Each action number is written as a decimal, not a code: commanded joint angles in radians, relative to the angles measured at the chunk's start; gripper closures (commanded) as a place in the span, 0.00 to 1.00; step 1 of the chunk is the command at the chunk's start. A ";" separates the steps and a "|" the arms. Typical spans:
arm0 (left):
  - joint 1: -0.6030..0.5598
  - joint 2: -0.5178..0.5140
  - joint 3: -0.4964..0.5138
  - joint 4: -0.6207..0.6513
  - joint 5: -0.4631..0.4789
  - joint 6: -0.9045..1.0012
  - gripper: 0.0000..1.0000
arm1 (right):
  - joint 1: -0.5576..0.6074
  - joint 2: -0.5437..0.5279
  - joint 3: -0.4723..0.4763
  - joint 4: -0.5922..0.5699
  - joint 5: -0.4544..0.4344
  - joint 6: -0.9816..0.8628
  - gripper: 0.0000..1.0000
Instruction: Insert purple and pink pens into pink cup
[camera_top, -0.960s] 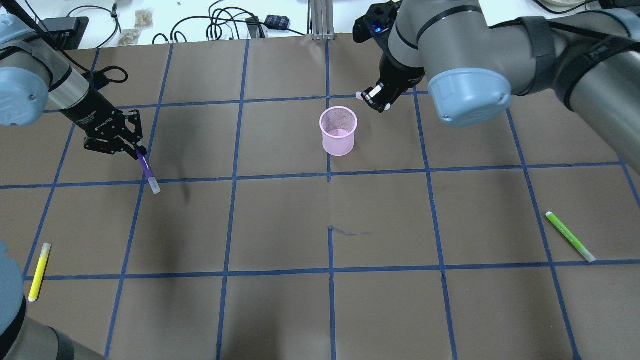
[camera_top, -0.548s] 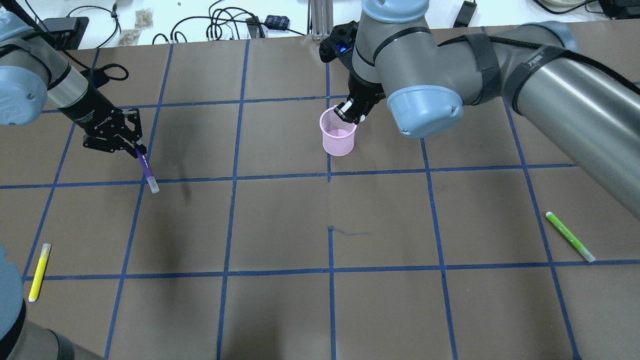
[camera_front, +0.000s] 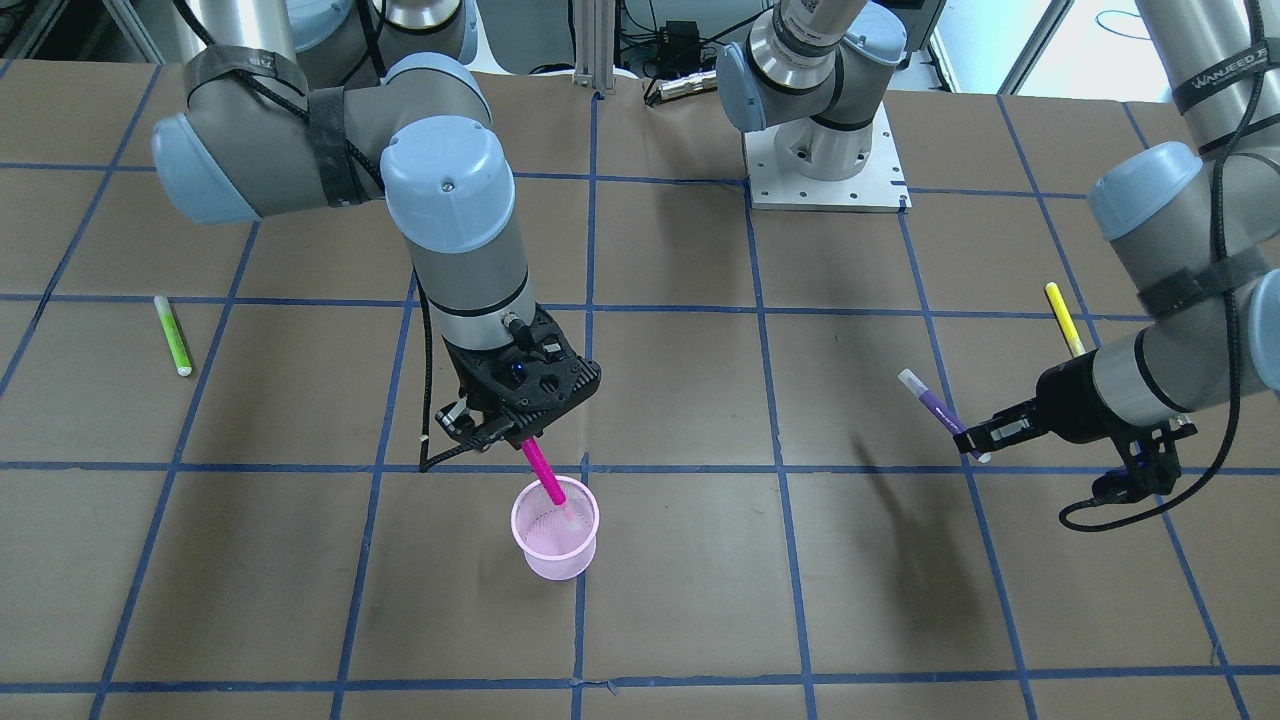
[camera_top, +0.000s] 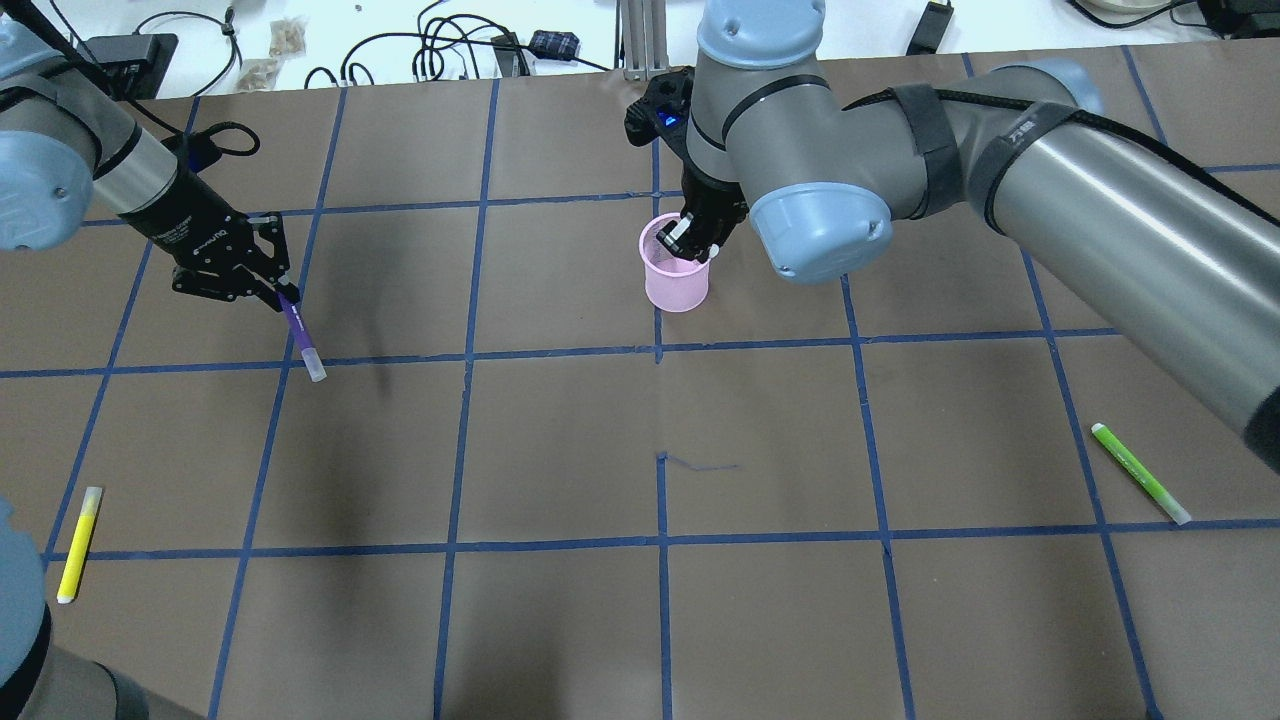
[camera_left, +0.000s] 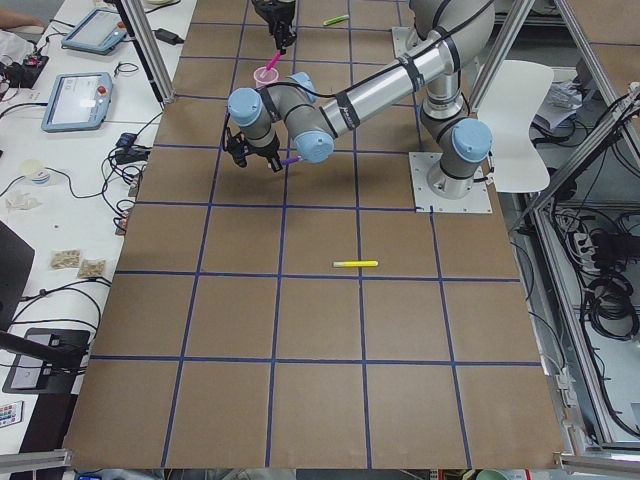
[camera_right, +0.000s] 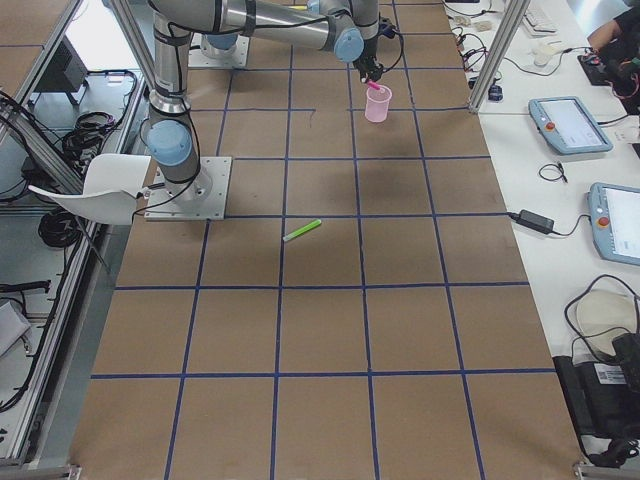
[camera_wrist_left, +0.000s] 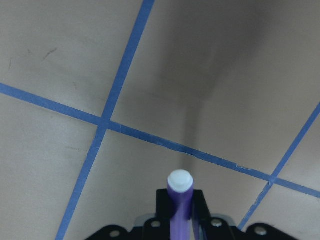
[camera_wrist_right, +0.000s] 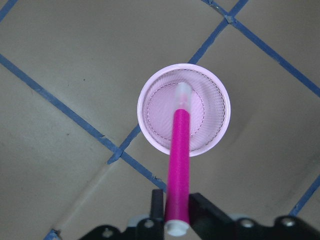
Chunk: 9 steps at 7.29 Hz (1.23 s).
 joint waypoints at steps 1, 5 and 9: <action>0.000 0.003 -0.001 0.000 -0.040 0.048 1.00 | 0.000 0.012 -0.005 0.002 -0.002 0.005 0.00; -0.077 0.049 0.013 0.024 -0.065 0.030 1.00 | -0.131 -0.113 -0.101 0.156 0.004 0.006 0.00; -0.377 0.089 0.002 0.411 0.062 -0.154 1.00 | -0.253 -0.351 -0.098 0.500 0.004 0.318 0.00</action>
